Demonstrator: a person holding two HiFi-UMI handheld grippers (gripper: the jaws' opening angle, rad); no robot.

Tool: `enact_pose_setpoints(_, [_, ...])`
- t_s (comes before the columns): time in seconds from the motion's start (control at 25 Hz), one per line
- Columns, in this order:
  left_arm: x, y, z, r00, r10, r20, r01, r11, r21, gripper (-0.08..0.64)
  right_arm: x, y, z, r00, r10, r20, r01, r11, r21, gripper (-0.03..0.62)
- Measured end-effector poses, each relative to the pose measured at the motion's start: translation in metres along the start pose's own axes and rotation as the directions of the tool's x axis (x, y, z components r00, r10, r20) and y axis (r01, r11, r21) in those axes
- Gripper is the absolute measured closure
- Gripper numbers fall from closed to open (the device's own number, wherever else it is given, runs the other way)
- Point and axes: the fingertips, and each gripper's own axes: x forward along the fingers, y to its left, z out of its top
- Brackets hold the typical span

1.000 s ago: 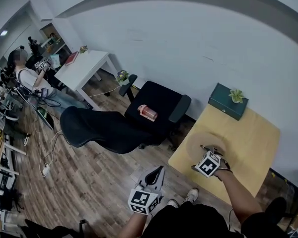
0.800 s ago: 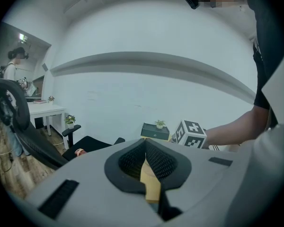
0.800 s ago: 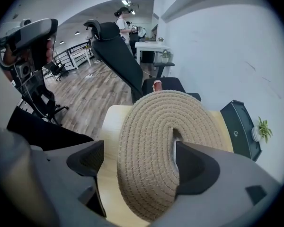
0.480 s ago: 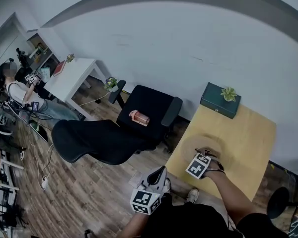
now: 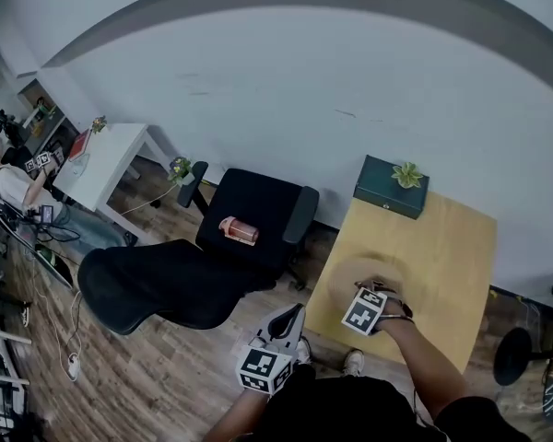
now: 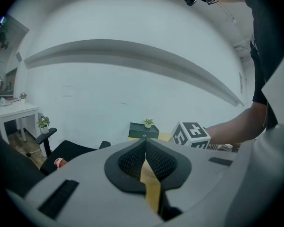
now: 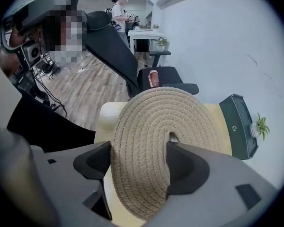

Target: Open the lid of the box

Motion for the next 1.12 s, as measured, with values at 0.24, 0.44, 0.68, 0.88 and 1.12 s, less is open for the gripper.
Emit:
enact_pose_setpoints(0.24, [0.007,0.001,0.001,0.999,-0.049,-0.002,0.049,0.999,-0.002,0.541,-0.008,0.002,0.000,0.999,-0.029,0.021,0.028,0.999,0.021,0.227])
enact_pose_setpoints(0.44, [0.009,-0.001,0.000,0.997,-0.077,-0.013,0.077,0.997,0.009,0.541,-0.022,0.005,-0.007,0.996,-0.074,0.040,0.072,0.996,0.051,0.232])
enact_pose_setpoints(0.68, [0.013,-0.009,-0.004,0.993,-0.119,-0.023,0.120,0.993,0.015,0.541,-0.044,0.008,-0.022,0.989,-0.141,0.039,0.138,0.988,0.073,0.232])
enact_pose_setpoints(0.88, [0.025,-0.027,-0.006,0.982,-0.185,-0.037,0.186,0.982,0.022,0.541,-0.063,0.009,-0.041,0.984,-0.177,0.018,0.174,0.979,0.106,0.232])
enact_pose_setpoints(1.12, [0.047,-0.059,-0.007,0.959,-0.276,-0.060,0.278,0.960,0.034,0.541,-0.078,0.008,-0.081,0.977,-0.211,-0.026,0.212,0.967,0.141,0.232])
